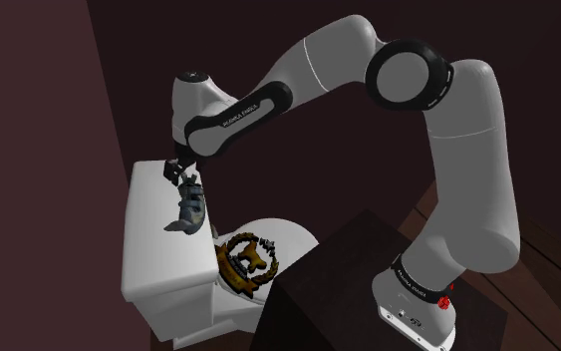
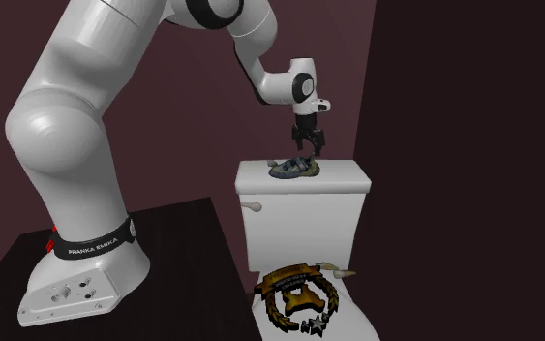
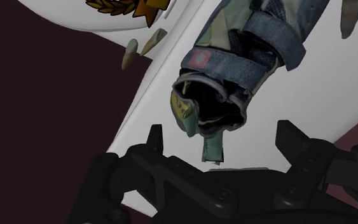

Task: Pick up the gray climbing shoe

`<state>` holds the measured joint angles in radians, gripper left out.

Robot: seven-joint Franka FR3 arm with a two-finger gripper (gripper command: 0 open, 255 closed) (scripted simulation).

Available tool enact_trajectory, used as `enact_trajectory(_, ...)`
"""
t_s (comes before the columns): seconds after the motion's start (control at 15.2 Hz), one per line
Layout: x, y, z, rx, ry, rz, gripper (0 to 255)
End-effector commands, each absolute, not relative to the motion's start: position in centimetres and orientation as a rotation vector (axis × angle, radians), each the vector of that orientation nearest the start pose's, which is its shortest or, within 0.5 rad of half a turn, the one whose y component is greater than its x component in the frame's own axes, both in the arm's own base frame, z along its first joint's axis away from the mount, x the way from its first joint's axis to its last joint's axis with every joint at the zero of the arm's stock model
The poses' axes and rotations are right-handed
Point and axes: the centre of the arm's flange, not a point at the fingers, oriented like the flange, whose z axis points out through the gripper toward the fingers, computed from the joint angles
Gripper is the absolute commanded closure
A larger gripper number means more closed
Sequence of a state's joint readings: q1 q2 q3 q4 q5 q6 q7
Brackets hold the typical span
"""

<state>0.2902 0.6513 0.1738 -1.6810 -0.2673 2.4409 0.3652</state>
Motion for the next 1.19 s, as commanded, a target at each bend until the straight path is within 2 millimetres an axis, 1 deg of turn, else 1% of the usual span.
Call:
enact_trajectory(0.0, 62.6, 29.6, 22.7, -3.133, -0.396, -0.231, 0)
enact_trajectory(0.07, 62.6, 29.6, 21.8, -3.133, -0.396, -0.231, 0)
enact_trajectory(0.2, 62.6, 29.6, 21.8, -3.133, -0.396, -0.231, 0)
enact_trajectory(0.26, 62.7, 29.6, 21.9, -3.133, -0.396, -0.231, 255)
enact_trajectory(0.86, 62.6, 29.6, 21.8, -3.133, -0.396, -0.231, 255)
enact_trajectory(1.12, 62.6, 29.6, 24.0, -3.133, -0.396, -0.231, 255)
